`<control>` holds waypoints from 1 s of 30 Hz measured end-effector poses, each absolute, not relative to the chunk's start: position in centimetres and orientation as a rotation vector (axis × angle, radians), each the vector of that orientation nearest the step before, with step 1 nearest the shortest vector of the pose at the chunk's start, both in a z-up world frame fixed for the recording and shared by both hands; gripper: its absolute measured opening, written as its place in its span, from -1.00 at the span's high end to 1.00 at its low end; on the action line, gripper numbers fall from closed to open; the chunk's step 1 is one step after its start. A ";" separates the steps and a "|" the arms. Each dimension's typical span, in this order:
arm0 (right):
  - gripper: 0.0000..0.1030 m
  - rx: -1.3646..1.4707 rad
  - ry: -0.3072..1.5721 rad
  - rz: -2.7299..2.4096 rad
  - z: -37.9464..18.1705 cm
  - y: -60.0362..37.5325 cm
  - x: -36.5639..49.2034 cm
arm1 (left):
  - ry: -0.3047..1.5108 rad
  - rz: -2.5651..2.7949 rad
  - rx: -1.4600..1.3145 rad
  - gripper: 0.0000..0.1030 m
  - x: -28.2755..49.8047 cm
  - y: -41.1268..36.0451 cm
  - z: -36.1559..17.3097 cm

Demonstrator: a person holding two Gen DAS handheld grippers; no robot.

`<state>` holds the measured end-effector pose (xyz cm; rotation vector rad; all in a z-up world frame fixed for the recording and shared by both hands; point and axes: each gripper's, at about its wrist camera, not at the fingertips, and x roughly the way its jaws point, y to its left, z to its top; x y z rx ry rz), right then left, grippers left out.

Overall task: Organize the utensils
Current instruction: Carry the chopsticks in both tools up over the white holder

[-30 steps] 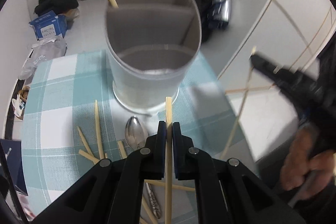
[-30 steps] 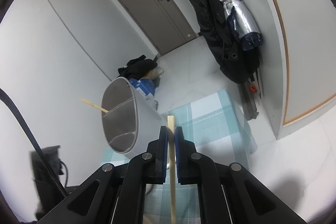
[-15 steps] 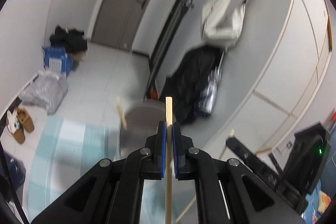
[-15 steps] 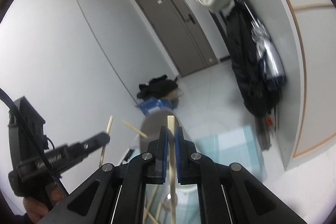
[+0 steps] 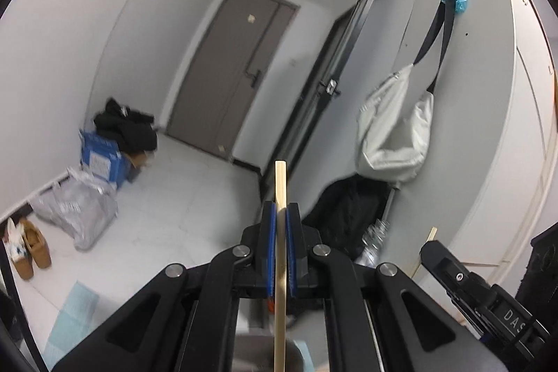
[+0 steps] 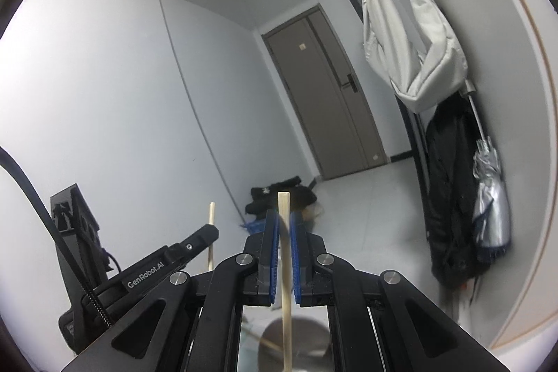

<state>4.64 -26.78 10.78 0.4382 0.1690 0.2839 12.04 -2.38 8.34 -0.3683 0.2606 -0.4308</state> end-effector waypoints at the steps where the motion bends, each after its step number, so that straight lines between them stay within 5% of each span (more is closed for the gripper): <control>1: 0.88 0.440 0.172 0.280 10.7 -26.8 5.1 | 0.245 -0.419 -0.362 0.96 11.9 -2.5 8.1; 30: 0.88 0.507 0.190 0.302 5.8 -28.3 10.6 | 0.124 -0.343 -0.179 0.95 13.8 -5.0 3.8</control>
